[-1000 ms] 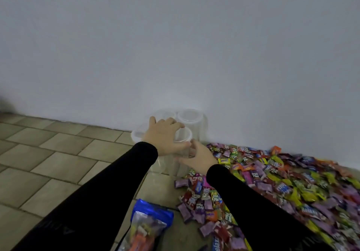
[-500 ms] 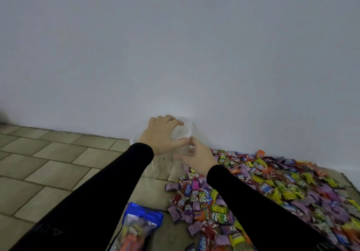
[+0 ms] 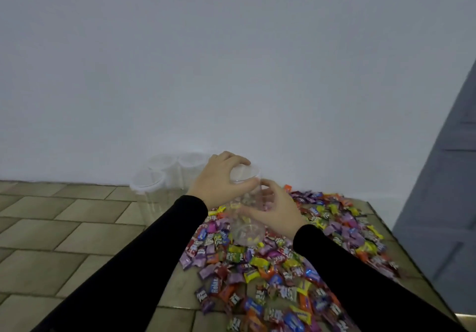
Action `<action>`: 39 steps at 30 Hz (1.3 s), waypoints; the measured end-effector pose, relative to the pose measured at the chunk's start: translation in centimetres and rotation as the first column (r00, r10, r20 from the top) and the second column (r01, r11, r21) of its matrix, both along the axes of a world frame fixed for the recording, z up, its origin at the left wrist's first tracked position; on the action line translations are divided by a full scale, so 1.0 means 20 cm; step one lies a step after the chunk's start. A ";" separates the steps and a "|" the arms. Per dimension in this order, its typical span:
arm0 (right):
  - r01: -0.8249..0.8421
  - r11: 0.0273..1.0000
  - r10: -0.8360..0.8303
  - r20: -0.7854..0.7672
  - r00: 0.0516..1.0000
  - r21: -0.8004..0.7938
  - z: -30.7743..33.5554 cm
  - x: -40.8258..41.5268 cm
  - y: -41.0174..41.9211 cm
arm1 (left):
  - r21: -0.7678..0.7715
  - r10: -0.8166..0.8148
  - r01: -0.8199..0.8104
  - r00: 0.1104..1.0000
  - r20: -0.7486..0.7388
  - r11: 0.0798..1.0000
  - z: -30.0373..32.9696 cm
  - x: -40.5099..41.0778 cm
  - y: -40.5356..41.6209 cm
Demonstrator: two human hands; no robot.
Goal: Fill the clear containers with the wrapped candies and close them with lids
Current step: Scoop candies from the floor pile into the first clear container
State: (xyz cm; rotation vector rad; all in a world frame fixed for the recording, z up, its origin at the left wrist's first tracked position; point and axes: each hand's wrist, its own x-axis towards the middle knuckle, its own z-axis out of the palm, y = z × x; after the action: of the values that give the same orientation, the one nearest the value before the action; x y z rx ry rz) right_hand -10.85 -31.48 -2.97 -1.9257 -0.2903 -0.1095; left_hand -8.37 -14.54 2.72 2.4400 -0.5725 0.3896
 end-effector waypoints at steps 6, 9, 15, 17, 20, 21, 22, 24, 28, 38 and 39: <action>0.052 0.996 -0.054 0.024 0.998 0.071 -0.06 -0.26 -0.25 | -0.039 -0.055 0.054 0.998 -0.017 0.998 -0.03 -0.19 -0.27; 0.096 0.995 -0.098 0.052 0.994 0.036 -0.11 -0.36 -0.37 | -0.054 -0.096 0.094 0.995 -0.025 0.994 -0.07 -0.28 -0.39; 0.065 0.997 -0.061 0.086 0.994 -0.036 -0.21 -0.55 -0.62 | -0.073 -0.155 0.145 0.972 -0.175 0.987 -0.19 -0.46 -0.59; 0.050 0.998 -0.048 0.079 0.996 -0.030 -0.26 -0.59 -0.69 | -0.078 -0.162 0.149 0.964 -0.213 0.986 -0.22 -0.51 -0.64; 0.026 0.998 -0.022 0.068 0.997 -0.054 -0.32 -0.64 -0.76 | -0.012 -0.183 0.185 0.956 -0.229 0.983 -0.26 -0.57 -0.71; 0.024 0.998 -0.020 0.065 0.998 -0.058 -0.34 -0.65 -0.78 | 0.009 -0.186 0.194 0.951 -0.247 0.981 -0.27 -0.59 -0.73; 0.020 0.998 -0.017 0.063 0.998 -0.058 -0.36 -0.66 -0.79 | 0.012 -0.194 0.205 0.943 -0.270 0.979 -0.28 -0.61 -0.74; 0.007 0.998 -0.002 0.079 0.997 -0.057 -0.38 -0.67 -0.80 | -0.019 -0.221 0.226 0.927 -0.303 0.974 -0.30 -0.64 -0.76; -0.016 0.999 0.019 0.128 0.992 -0.031 -0.39 -0.70 -0.81 | -0.025 -0.255 0.258 0.931 -0.262 0.966 -0.30 -0.70 -0.78; -0.013 1.000 0.016 0.128 0.992 -0.024 -0.47 -0.74 -0.78 | -0.008 -0.243 0.246 0.951 -0.192 0.969 -0.36 -0.77 -0.76; -0.012 0.999 0.016 0.126 0.992 -0.030 -0.47 -0.74 -0.78 | 0.000 -0.245 0.249 0.956 -0.161 0.969 -0.37 -0.76 -0.75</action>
State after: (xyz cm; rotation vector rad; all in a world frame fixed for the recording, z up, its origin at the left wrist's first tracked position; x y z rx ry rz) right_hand -25.61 -47.04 -12.39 -1.9484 -0.3917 -0.2191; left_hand -23.63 -29.58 -4.76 2.3542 -0.8023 0.0844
